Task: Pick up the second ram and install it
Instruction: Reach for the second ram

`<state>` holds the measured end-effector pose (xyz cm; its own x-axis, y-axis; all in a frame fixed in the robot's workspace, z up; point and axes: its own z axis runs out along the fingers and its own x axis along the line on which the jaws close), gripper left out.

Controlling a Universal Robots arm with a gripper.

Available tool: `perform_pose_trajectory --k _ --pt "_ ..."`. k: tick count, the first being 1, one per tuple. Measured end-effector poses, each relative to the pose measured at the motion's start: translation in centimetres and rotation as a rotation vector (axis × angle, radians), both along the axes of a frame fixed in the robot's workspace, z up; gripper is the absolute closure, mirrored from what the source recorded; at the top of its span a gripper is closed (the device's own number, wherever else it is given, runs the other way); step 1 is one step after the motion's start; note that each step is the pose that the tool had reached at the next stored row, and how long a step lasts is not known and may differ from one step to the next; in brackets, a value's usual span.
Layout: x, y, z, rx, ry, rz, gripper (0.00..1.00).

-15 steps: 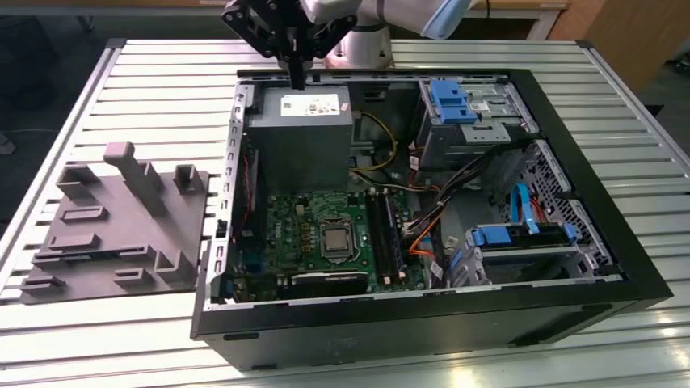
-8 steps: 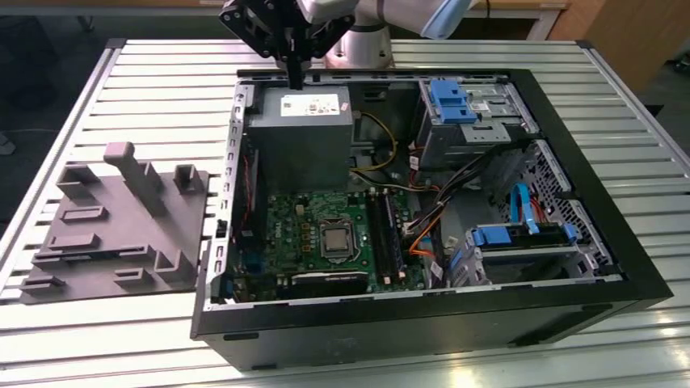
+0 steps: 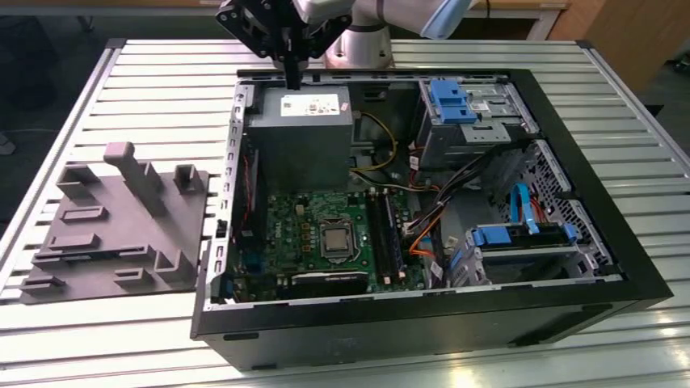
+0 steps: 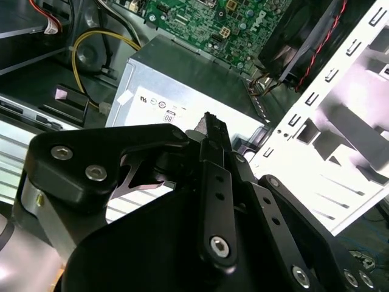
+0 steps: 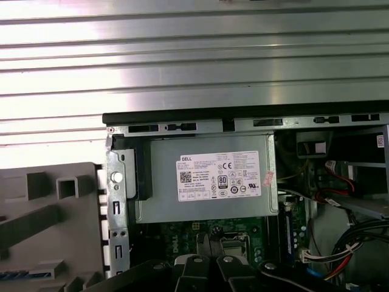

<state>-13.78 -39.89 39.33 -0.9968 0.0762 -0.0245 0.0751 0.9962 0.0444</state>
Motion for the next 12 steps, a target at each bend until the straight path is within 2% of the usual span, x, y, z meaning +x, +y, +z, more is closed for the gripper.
perform_pose_trajectory --k 12 --pt "-0.42 0.00 0.00 -0.0001 0.0000 0.000 0.89"
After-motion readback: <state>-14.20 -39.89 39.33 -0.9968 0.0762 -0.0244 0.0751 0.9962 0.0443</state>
